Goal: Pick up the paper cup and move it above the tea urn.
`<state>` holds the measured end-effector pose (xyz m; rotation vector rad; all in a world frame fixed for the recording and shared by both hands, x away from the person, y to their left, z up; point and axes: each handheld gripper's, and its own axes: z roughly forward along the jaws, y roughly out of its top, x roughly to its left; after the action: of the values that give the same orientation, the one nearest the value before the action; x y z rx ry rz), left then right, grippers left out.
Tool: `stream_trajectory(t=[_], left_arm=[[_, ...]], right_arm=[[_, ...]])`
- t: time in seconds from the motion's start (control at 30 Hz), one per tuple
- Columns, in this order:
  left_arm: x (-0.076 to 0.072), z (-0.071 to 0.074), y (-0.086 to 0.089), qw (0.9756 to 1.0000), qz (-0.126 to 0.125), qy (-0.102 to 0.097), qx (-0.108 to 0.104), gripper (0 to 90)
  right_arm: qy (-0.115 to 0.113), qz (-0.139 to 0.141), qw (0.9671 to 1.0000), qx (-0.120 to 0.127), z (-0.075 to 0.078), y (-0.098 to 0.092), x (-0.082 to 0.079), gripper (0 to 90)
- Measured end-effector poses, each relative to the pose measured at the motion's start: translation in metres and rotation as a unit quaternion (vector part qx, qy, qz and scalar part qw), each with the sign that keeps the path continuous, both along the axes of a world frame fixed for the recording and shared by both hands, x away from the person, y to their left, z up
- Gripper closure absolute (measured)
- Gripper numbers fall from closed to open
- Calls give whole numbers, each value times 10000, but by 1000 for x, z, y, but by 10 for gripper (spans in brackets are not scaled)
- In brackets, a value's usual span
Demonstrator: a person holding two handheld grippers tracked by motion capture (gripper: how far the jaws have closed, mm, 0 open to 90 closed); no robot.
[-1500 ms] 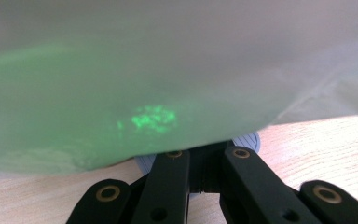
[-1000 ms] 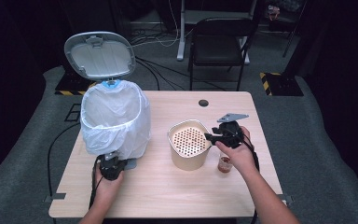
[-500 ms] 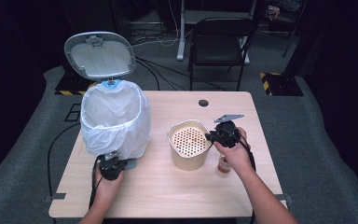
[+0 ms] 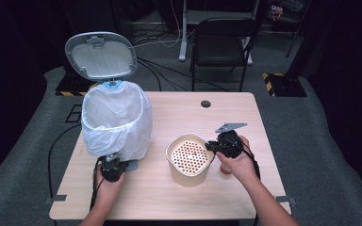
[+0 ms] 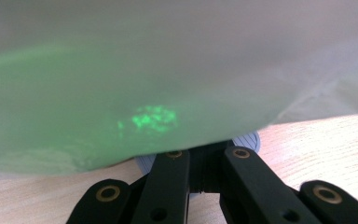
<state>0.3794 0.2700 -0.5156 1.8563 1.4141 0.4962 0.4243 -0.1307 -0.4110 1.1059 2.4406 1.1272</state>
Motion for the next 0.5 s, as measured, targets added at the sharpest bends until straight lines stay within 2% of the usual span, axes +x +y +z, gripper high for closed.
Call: stream_trajectory(t=[0.23, 0.5], left_arm=[[0, 0, 0, 10000, 2, -3, -16, 900], [0, 0, 0, 10000, -1, 2, -11, 900]], right_arm=[[-47, 209, 9998, 20, 0, 2, -18, 808], [18, 291, 9996, 20, -1, 5, -28, 798]])
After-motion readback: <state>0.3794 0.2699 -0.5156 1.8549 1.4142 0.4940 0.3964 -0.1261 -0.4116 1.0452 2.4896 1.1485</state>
